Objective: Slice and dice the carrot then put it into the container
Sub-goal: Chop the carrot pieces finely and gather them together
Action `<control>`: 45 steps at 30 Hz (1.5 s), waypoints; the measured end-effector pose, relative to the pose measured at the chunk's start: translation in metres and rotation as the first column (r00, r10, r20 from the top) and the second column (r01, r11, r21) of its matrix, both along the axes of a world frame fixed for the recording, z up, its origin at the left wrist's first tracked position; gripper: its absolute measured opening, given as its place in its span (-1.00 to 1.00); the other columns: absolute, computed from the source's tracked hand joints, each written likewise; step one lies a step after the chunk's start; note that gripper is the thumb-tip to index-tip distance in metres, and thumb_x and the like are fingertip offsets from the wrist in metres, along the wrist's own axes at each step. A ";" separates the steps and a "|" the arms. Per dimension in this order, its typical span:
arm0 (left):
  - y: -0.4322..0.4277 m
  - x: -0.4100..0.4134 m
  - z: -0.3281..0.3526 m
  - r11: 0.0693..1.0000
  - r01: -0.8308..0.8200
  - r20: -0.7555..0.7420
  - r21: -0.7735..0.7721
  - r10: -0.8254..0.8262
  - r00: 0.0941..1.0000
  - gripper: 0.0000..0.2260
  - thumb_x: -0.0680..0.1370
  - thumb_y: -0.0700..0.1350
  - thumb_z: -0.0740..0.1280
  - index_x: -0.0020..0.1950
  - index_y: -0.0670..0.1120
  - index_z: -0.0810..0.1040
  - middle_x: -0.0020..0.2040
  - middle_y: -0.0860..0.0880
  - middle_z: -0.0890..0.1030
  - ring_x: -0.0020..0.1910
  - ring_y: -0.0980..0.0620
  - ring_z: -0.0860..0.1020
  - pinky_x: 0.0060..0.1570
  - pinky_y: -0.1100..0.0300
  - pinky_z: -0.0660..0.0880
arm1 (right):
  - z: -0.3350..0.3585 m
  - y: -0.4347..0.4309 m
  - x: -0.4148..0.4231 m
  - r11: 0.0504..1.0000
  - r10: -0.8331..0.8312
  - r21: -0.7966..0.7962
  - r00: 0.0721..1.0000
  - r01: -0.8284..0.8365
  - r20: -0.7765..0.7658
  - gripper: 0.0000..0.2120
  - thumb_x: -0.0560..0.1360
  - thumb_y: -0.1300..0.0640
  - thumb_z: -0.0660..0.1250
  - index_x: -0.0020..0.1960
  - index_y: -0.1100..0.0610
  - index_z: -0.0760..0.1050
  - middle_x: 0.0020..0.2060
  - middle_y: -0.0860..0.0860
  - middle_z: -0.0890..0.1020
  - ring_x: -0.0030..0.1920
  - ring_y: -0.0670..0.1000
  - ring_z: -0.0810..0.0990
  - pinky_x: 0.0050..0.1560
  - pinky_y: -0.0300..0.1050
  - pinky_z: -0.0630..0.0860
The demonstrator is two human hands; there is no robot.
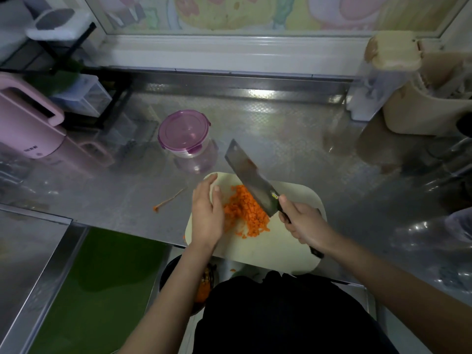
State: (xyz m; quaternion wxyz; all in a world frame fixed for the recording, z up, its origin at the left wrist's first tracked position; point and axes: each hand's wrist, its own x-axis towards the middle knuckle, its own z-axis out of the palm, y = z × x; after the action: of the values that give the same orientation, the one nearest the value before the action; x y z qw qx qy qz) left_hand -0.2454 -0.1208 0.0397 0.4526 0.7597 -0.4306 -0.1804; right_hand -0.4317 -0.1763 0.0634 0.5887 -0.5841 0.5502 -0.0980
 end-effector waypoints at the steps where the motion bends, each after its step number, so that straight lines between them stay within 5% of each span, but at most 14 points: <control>1: -0.001 0.003 0.006 0.999 -0.009 0.032 -0.053 0.010 0.999 -0.73 0.62 -0.10 0.12 0.28 -0.09 0.47 0.16 0.11 0.48 0.20 0.15 0.40 0.22 0.38 0.27 | -0.001 -0.003 -0.004 0.990 0.086 -0.101 0.992 -0.095 -0.087 -0.53 0.60 -0.17 0.05 -0.34 0.09 0.39 -0.59 -0.08 0.33 -0.53 -0.12 0.28 -0.41 -0.23 0.23; 5: 0.003 0.010 0.025 0.978 0.095 0.158 -0.184 -0.066 0.985 -0.79 0.60 -0.13 0.16 0.16 -0.05 0.53 0.09 0.15 0.51 0.15 0.28 0.41 0.16 0.45 0.26 | -0.006 -0.006 -0.014 0.828 0.283 -0.341 0.857 -0.445 -0.430 -0.56 0.55 -0.26 0.08 -0.13 0.04 0.55 -0.42 -0.07 0.48 -0.32 -0.03 0.49 -0.27 -0.13 0.34; 8: 0.011 0.011 0.030 0.901 0.422 0.159 -0.101 -0.404 0.901 -0.73 0.61 -0.03 0.13 0.18 -0.03 0.56 0.16 0.13 0.56 0.21 0.20 0.46 0.23 0.29 0.34 | -0.012 -0.001 -0.015 0.701 0.332 -0.397 0.764 -0.593 -0.553 -0.52 0.48 -0.37 0.08 -0.05 -0.01 0.53 -0.21 -0.02 0.62 -0.07 0.06 0.59 -0.05 -0.03 0.48; 11: 0.019 0.008 0.021 0.669 0.720 -0.055 0.184 -0.724 0.687 -0.60 0.59 0.12 0.09 0.30 -0.03 0.51 0.31 0.09 0.49 0.33 0.23 0.38 0.36 0.31 0.25 | -0.010 0.006 -0.012 0.637 0.371 -0.406 0.722 -0.656 -0.584 -0.67 0.50 -0.31 0.16 -0.16 -0.06 0.44 -0.16 -0.02 0.64 -0.03 0.04 0.59 -0.03 -0.06 0.46; 14: 0.025 0.007 0.009 0.494 0.812 -0.212 0.310 -0.797 0.566 -0.56 0.61 0.12 0.09 0.43 -0.04 0.34 0.41 0.14 0.30 0.43 0.26 0.21 0.42 0.38 0.09 | -0.010 0.014 -0.007 0.590 0.390 -0.436 0.713 -0.679 -0.583 -0.66 0.51 -0.28 0.18 -0.02 -0.04 0.53 -0.13 -0.04 0.65 -0.02 -0.01 0.58 -0.09 -0.11 0.38; 21: 0.026 0.011 0.006 0.305 0.829 -0.092 0.469 -0.917 0.389 -0.56 0.66 -0.02 -0.02 0.53 -0.05 0.01 0.51 0.14 -0.04 0.48 0.27 -0.11 0.40 0.43 -0.21 | -0.014 0.024 0.002 0.558 0.395 -0.484 0.729 -0.674 -0.559 -0.65 0.51 -0.25 0.20 0.02 -0.03 0.57 -0.08 -0.04 0.67 0.01 0.00 0.60 -0.16 -0.14 0.36; 30: -0.003 0.022 -0.011 0.271 0.777 -0.011 0.567 -0.942 0.337 -0.53 0.66 0.01 -0.09 0.53 -0.05 -0.14 0.49 0.13 -0.20 0.46 0.24 -0.25 0.39 0.39 -0.31 | -0.006 0.035 0.009 0.569 0.383 -0.475 0.727 -0.671 -0.569 -0.68 0.52 -0.24 0.21 -0.03 -0.03 0.56 -0.10 -0.04 0.66 -0.02 -0.02 0.59 -0.32 -0.21 0.17; 32: -0.013 0.032 -0.021 0.345 0.736 -0.005 0.582 -0.904 0.427 -0.50 0.64 0.08 -0.11 0.53 -0.04 -0.14 0.52 0.09 -0.19 0.49 0.19 -0.23 0.43 0.32 -0.27 | -0.005 0.038 0.008 0.567 0.386 -0.471 0.723 -0.676 -0.573 -0.68 0.52 -0.24 0.21 -0.03 -0.02 0.56 -0.12 -0.04 0.66 -0.04 0.00 0.60 -0.38 -0.26 0.12; 37: -0.030 0.048 -0.022 0.708 0.589 0.244 0.389 -0.696 0.675 -0.54 0.65 -0.07 0.05 0.53 -0.14 0.07 0.54 -0.07 0.08 0.51 0.09 -0.03 0.42 0.33 -0.23 | -0.005 0.036 0.003 0.605 0.364 -0.428 0.711 -0.671 -0.601 -0.64 0.53 -0.26 0.15 0.05 -0.02 0.53 -0.09 -0.04 0.63 -0.01 -0.02 0.56 -0.20 -0.17 0.25; 39: -0.033 0.046 -0.014 0.765 0.559 0.253 0.320 -0.637 0.728 -0.55 0.64 -0.03 0.10 0.51 -0.11 0.15 0.52 -0.06 0.16 0.51 0.04 0.04 0.45 0.23 -0.16 | -0.006 0.034 0.000 0.612 0.350 -0.414 0.700 -0.674 -0.622 -0.61 0.53 -0.27 0.14 0.06 0.00 0.53 -0.09 -0.03 0.62 -0.03 -0.01 0.57 -0.20 -0.16 0.27; 41: -0.032 0.041 -0.009 0.717 0.608 0.216 0.341 -0.689 0.692 -0.49 0.61 0.11 0.12 0.52 -0.03 0.14 0.52 -0.01 0.14 0.52 0.08 0.01 0.48 0.15 -0.17 | -0.008 0.033 -0.003 0.619 0.330 -0.431 0.716 -0.656 -0.615 -0.61 0.53 -0.27 0.15 0.05 0.00 0.53 -0.11 -0.03 0.62 -0.06 -0.01 0.57 -0.22 -0.16 0.24; 45: -0.022 0.029 -0.016 0.541 0.719 0.245 0.436 -0.840 0.483 -0.29 0.47 0.35 -0.05 0.54 0.03 -0.01 0.54 0.10 -0.03 0.50 0.19 -0.19 0.48 0.07 -0.27 | -0.008 0.032 -0.006 0.644 0.280 -0.461 0.749 -0.611 -0.600 -0.60 0.52 -0.30 0.14 -0.05 0.00 0.54 -0.17 -0.06 0.61 -0.16 -0.06 0.54 -0.30 -0.18 0.21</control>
State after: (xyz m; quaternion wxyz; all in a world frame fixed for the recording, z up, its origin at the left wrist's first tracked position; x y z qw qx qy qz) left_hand -0.2168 -0.1429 0.0235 0.1028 0.5504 -0.7886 -0.2543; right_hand -0.4381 -0.1441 0.0550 0.2073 -0.8720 0.4428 0.0235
